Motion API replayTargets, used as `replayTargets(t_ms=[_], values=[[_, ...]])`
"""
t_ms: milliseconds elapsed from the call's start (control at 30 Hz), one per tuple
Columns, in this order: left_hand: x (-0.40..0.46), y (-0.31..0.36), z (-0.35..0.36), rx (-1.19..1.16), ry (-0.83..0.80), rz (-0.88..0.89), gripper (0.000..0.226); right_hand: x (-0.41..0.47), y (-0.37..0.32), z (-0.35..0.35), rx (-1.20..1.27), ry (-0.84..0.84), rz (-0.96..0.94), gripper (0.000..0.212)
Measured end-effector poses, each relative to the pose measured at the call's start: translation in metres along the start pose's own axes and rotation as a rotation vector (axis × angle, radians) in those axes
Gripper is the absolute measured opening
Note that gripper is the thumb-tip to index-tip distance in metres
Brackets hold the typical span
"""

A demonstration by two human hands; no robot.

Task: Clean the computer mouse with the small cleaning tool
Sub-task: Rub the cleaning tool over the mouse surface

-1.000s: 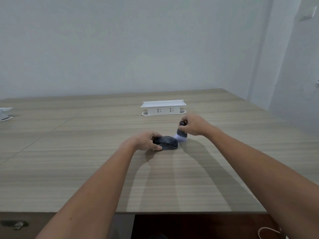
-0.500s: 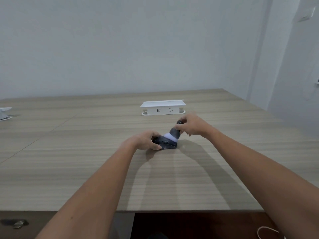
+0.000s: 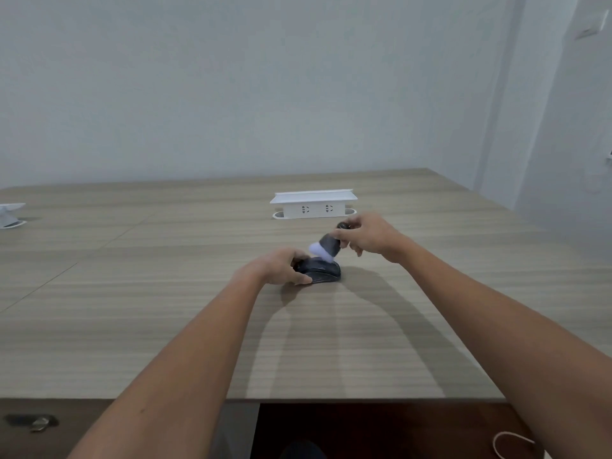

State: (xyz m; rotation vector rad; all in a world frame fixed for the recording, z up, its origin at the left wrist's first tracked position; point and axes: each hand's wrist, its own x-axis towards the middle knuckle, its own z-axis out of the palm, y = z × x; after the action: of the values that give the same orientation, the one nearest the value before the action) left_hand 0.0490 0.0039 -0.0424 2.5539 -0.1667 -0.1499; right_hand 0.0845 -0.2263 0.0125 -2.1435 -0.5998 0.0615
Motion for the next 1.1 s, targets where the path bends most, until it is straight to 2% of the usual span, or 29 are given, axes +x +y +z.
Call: replayTargets(t_ms=[67,133,200,267,333,433,500,567,633,700,733,800,867,933,1033,1100], values=[[-0.001,0.000,0.000,-0.001,0.006,-0.003,0.038,0.000,0.003,0.003,-0.120,-0.009,0.017,0.018],[-0.001,0.000,0.001,-0.001,0.015,-0.005,0.041,-0.001,0.005,0.003,-0.226,0.068,0.025,0.016],[-0.001,-0.001,0.002,-0.005,0.017,-0.011,0.044,0.000,0.005,0.003,-0.152,0.104,-0.003,0.017],[-0.001,-0.001,0.002,-0.011,0.019,-0.017,0.044,-0.002,0.001,0.003,-0.004,0.045,-0.020,0.021],[-0.001,0.000,0.002,-0.013,0.023,-0.013,0.042,-0.003,0.000,0.004,-0.070,0.004,-0.005,0.020],[-0.001,0.001,0.003,0.004,0.036,-0.003,0.037,-0.002,0.002,0.002,-0.221,0.078,0.002,0.016],[-0.003,0.002,0.003,0.008,0.045,0.011,0.037,-0.002,-0.001,0.002,-0.141,0.083,-0.023,0.017],[-0.004,0.001,0.003,0.005,0.048,0.013,0.038,-0.004,-0.005,0.001,-0.084,0.015,-0.036,0.019],[-0.003,0.001,0.003,0.007,0.053,0.013,0.040,-0.006,-0.004,0.001,-0.223,-0.024,-0.020,0.016],[-0.003,0.002,0.003,0.011,0.058,0.006,0.043,-0.005,-0.002,0.000,-0.406,0.047,0.011,0.019],[-0.002,0.003,0.003,0.015,0.060,0.003,0.042,-0.004,-0.001,-0.001,-0.423,0.091,0.019,0.021],[-0.002,0.003,0.004,0.023,0.061,0.004,0.037,-0.005,0.000,-0.002,-0.314,0.087,-0.010,0.017],[-0.002,0.004,0.003,0.027,0.065,0.008,0.032,-0.008,-0.001,-0.002,-0.148,-0.002,-0.032,0.017],[-0.001,0.004,0.004,0.029,0.070,0.016,0.031,-0.010,0.001,-0.002,-0.166,-0.049,-0.010,0.018],[-0.002,0.005,0.004,0.021,0.073,0.012,0.031,-0.008,0.006,-0.004,-0.319,0.019,0.018,0.016],[-0.002,0.005,0.004,0.015,0.071,0.009,0.032,-0.010,0.005,-0.004,-0.216,0.026,-0.008,0.016]])
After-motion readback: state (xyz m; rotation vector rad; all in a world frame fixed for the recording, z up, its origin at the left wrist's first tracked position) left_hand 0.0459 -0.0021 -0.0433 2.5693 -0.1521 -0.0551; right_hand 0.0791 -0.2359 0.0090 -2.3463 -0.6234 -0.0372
